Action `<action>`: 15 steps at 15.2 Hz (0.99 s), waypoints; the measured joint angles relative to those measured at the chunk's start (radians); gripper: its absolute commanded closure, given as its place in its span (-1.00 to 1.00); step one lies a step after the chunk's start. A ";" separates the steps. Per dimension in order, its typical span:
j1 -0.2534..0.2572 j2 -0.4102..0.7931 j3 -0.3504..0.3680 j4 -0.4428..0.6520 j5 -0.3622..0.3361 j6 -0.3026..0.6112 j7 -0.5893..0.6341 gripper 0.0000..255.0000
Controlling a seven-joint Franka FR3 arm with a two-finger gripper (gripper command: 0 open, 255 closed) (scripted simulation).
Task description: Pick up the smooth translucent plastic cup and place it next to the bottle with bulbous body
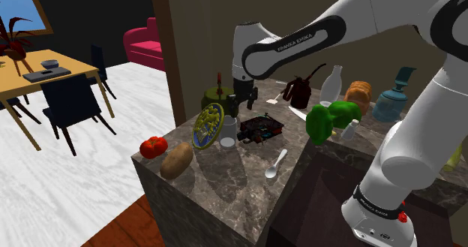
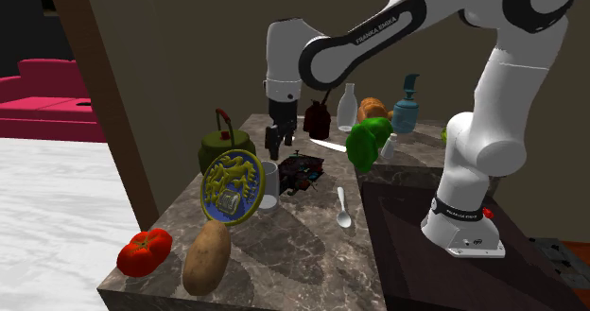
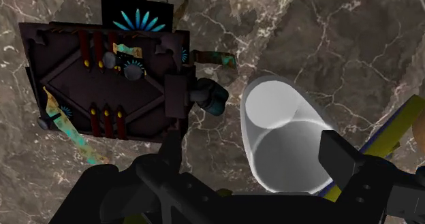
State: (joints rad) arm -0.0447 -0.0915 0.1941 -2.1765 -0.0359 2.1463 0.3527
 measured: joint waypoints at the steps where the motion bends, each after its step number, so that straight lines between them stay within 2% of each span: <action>1: -0.001 0.043 0.003 0.026 -0.014 0.013 0.020 -1.00; 4: 0.000 0.119 0.006 0.070 -0.044 0.043 0.061 -1.00; 8: 0.000 0.162 0.005 0.060 -0.057 0.087 0.073 -1.00; 15: 0.000 0.185 0.003 0.054 -0.065 0.134 0.079 -1.00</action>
State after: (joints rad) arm -0.0449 0.0931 0.1973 -2.1229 -0.1012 2.2808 0.4313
